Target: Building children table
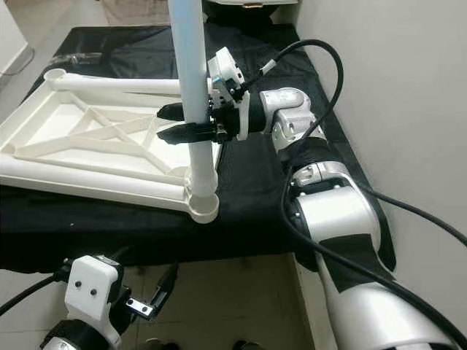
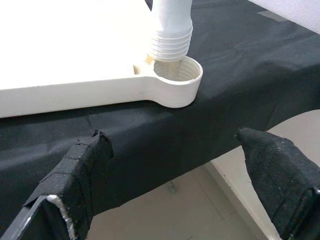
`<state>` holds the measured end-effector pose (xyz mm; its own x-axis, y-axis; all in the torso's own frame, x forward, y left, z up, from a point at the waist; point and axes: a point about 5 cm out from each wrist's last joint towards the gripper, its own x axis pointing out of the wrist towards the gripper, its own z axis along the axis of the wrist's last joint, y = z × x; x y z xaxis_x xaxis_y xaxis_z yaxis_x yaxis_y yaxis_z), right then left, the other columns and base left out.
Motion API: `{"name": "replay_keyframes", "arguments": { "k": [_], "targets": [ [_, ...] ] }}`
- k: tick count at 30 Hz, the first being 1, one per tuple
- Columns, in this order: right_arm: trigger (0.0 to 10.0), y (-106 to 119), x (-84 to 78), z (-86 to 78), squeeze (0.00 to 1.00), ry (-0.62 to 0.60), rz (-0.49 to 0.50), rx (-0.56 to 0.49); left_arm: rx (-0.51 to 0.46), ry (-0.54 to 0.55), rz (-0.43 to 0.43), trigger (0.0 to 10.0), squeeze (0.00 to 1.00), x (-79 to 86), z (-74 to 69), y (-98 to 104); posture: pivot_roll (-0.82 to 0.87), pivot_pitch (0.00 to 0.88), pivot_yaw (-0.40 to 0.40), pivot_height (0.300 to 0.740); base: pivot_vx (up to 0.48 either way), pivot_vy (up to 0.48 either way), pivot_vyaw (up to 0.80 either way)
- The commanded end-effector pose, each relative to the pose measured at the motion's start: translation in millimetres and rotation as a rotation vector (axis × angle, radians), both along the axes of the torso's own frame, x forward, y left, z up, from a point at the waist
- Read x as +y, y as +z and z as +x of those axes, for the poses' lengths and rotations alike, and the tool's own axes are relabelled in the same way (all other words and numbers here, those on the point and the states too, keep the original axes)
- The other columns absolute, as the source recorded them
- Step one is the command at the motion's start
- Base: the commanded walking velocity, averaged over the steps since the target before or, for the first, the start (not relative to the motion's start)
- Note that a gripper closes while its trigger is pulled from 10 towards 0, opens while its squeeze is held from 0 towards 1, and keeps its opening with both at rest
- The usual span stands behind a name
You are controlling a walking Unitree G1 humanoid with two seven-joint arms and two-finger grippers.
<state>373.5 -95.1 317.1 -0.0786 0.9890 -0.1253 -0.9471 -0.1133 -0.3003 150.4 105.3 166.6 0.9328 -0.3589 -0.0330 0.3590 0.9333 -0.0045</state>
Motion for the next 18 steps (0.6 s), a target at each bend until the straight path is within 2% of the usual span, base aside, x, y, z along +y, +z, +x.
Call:
{"name": "replay_keyframes", "arguments": {
  "k": [1, 6, 11, 18],
  "targets": [
    [10.0, -30.4, -2.3, 0.3, 0.0, -0.004, -0.085, 0.092, 0.032, 0.005, 0.009, 10.0, 0.0, -1.2, -0.6, -6.8, 0.14, 0.239, -0.025, 0.74, 0.0, 0.0, 0.0],
    [10.0, -20.7, 2.3, -4.8, 0.0, 0.052, -0.001, 0.121, 0.033, 0.007, 0.012, 10.0, 0.0, -1.6, -0.1, -8.4, 0.13, 0.233, -0.022, 0.74, 0.0, 0.0, 0.0],
    [10.0, -19.1, 6.4, -9.6, 0.0, 0.1, 0.031, 0.146, 0.034, 0.008, 0.015, 10.0, 0.0, -0.8, 0.9, -9.7, 0.13, 0.228, -0.021, 0.74, 0.0, 0.0, 0.0],
    [10.0, -29.9, 10.2, -10.2, 0.0, 0.108, -0.045, 0.145, 0.034, 0.011, 0.017, 10.0, 0.0, -1.3, 1.0, -10.8, 0.13, 0.226, -0.023, 0.74, 0.0, 0.0, 0.0]
  ]
}}
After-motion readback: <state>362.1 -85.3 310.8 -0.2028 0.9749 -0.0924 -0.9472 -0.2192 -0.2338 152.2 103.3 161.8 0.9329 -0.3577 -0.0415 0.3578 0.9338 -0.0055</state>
